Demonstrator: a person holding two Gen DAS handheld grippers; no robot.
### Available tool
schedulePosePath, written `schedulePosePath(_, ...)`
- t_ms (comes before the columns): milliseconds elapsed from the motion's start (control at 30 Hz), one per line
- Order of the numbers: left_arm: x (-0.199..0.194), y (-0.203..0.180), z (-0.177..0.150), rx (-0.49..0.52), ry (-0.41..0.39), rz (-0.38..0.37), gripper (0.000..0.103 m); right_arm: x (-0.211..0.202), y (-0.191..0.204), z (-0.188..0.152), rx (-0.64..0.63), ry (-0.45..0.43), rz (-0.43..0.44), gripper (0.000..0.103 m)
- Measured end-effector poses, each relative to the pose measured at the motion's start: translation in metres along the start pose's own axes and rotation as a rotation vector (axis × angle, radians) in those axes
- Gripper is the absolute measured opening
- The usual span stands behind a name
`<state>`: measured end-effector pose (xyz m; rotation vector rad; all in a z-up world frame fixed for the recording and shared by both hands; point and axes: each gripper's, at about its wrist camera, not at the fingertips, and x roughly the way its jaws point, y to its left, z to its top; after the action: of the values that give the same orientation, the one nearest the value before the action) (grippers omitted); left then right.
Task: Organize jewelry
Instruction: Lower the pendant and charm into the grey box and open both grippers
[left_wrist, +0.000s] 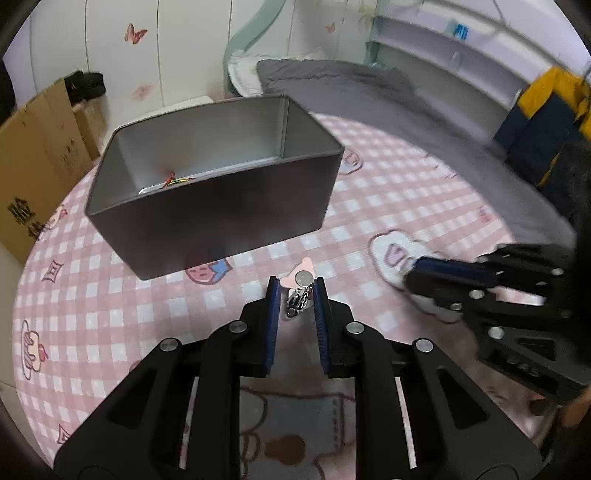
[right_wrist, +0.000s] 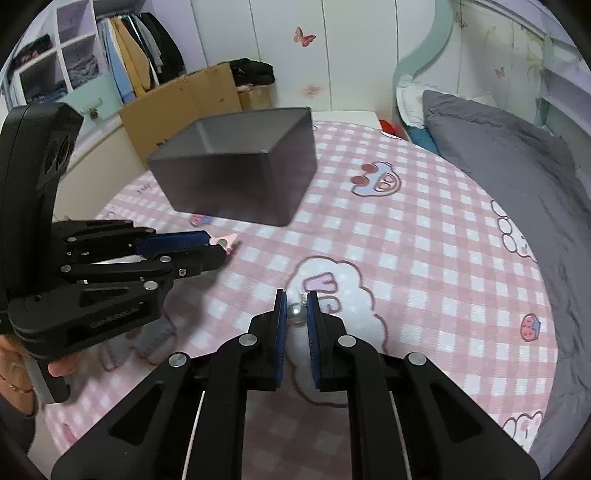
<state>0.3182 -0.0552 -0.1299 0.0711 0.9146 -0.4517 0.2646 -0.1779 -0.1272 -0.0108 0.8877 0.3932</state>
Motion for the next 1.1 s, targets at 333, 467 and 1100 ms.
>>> schedulePosePath(333,-0.063,0.025,0.022,-0.079,-0.116,-0.135,0.018,-0.024,0.014,0.034,0.030,-0.071,0.078,0.009)
schedulePosePath(467,-0.071,0.042,0.039,-0.119,-0.138,-0.136,0.018,-0.030,0.020,0.058,0.036,-0.108,0.097,0.009)
schedulePosePath(1100,-0.010,0.080,0.075,-0.162,-0.009,-0.057,0.019,0.028,0.030,0.113,0.073,-0.046,0.130,0.009)
